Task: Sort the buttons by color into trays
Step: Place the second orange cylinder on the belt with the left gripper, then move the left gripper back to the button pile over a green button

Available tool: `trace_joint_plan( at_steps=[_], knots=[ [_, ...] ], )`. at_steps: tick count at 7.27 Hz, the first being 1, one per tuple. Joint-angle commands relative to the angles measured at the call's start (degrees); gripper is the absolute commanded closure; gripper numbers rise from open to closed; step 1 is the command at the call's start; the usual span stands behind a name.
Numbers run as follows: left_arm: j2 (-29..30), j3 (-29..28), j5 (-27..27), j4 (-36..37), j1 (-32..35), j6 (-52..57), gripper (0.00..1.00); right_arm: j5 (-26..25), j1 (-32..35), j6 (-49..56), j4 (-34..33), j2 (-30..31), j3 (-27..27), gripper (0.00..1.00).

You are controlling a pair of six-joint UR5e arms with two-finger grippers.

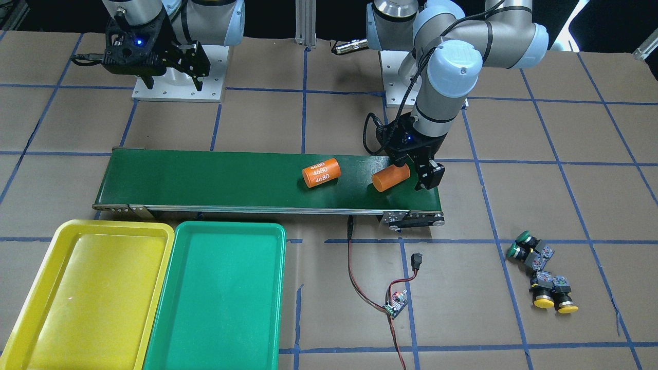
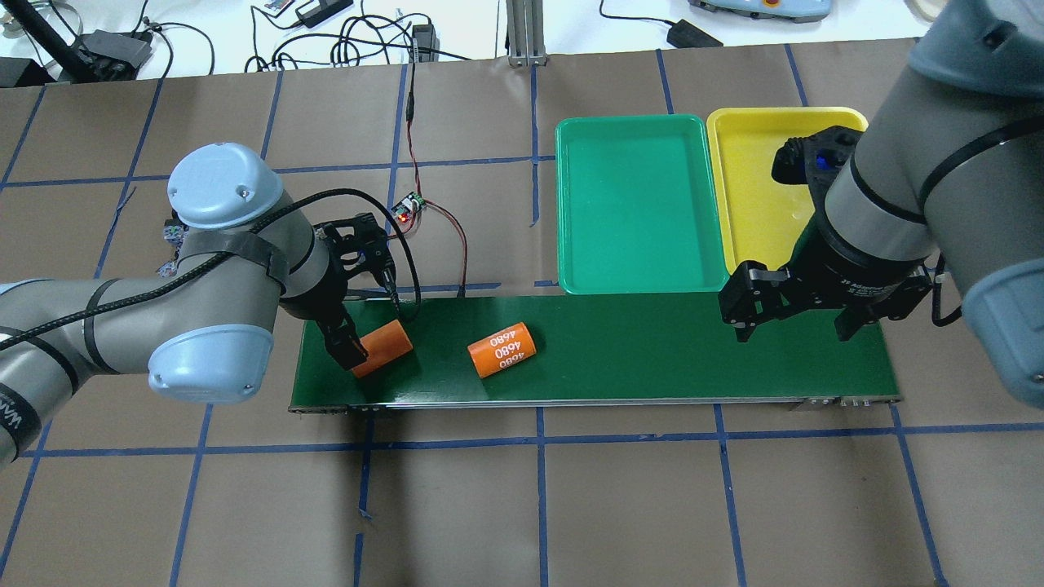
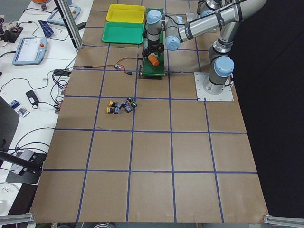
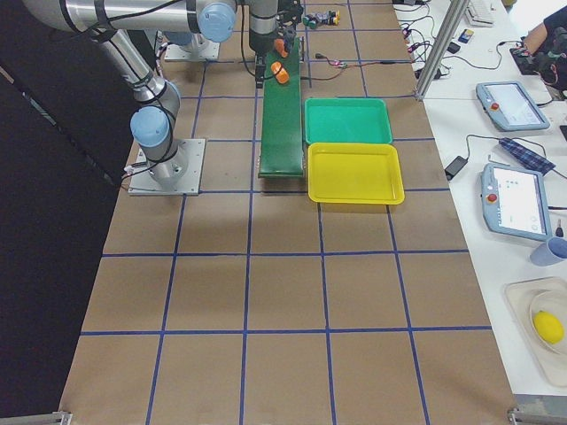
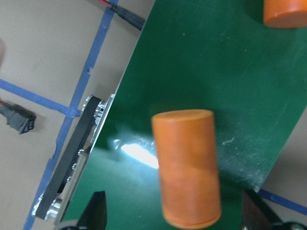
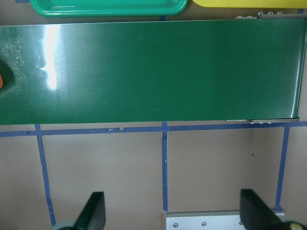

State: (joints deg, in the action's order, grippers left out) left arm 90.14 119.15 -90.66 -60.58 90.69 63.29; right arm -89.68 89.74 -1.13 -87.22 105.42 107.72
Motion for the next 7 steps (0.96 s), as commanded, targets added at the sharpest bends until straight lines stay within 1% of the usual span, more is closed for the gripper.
trace_joint_plan(
  at_steps=[1,2,3,4,5,6,7],
  knots=[
    [-1.8,-6.6,0.2,-11.9,-2.9,-2.0,0.00,-0.1,0.0,0.1,0.0,0.0,0.0,0.00],
    [-0.9,-11.2,0.2,-19.1,-8.0,-2.0,0.00,0.0,0.0,0.0,0.0,0.0,0.0,0.00],
    [1.8,-13.2,0.6,-19.7,-16.2,-1.9,0.00,-0.1,0.0,-0.1,0.0,0.1,0.0,0.00],
    [5.0,-14.7,2.1,-18.7,-22.8,-0.4,0.00,-0.1,0.0,0.0,0.1,0.1,0.0,0.00],
    [9.0,-17.0,2.1,-17.5,-26.3,6.2,0.00,-0.1,0.0,0.0,0.1,0.1,0.1,0.00],
    [13.0,-19.3,1.6,-12.9,-27.7,8.9,0.00,-0.1,0.0,-0.1,0.0,0.1,0.5,0.00],
    [17.3,-21.3,1.5,-9.6,-28.8,14.0,0.00,-0.1,0.0,0.0,0.1,0.1,0.5,0.00]
  ],
)
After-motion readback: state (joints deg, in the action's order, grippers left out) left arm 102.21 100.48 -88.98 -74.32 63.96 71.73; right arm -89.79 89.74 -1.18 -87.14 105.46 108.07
